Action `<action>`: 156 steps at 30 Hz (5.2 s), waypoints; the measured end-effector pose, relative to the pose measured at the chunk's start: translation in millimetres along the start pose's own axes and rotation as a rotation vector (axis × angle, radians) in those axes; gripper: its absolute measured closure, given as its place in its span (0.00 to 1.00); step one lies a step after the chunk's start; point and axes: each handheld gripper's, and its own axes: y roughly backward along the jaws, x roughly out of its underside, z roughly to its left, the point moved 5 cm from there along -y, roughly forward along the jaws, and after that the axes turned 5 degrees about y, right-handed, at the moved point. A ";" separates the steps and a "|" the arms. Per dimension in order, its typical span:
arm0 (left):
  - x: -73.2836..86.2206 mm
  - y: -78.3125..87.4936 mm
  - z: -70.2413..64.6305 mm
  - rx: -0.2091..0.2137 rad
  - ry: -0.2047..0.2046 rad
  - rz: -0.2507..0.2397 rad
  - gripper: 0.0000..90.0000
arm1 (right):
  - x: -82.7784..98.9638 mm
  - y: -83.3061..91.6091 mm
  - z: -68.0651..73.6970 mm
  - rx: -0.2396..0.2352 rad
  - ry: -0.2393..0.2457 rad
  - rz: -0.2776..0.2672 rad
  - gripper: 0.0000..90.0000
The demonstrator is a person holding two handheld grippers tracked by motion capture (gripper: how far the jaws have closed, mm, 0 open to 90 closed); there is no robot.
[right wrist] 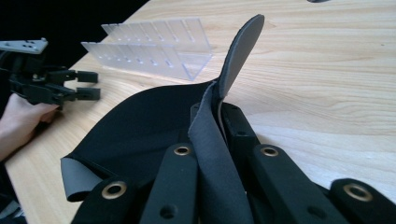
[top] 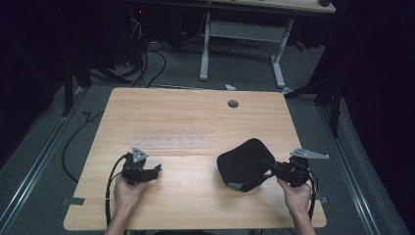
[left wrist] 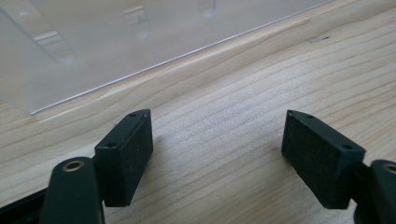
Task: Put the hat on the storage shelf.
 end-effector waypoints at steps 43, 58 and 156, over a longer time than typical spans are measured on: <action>25.3 48.4 -130.3 0.471 -0.189 0.067 0.29 | -19.7 -45.7 55.0 -0.111 0.045 0.044 0.94; 31.4 51.2 -140.6 0.500 -0.242 0.089 0.29 | -20.4 -59.2 66.4 -0.130 0.046 0.082 0.94; -53.5 93.5 -116.5 0.577 -0.016 0.038 0.95 | 40.2 -86.4 -24.7 0.396 0.163 0.189 0.42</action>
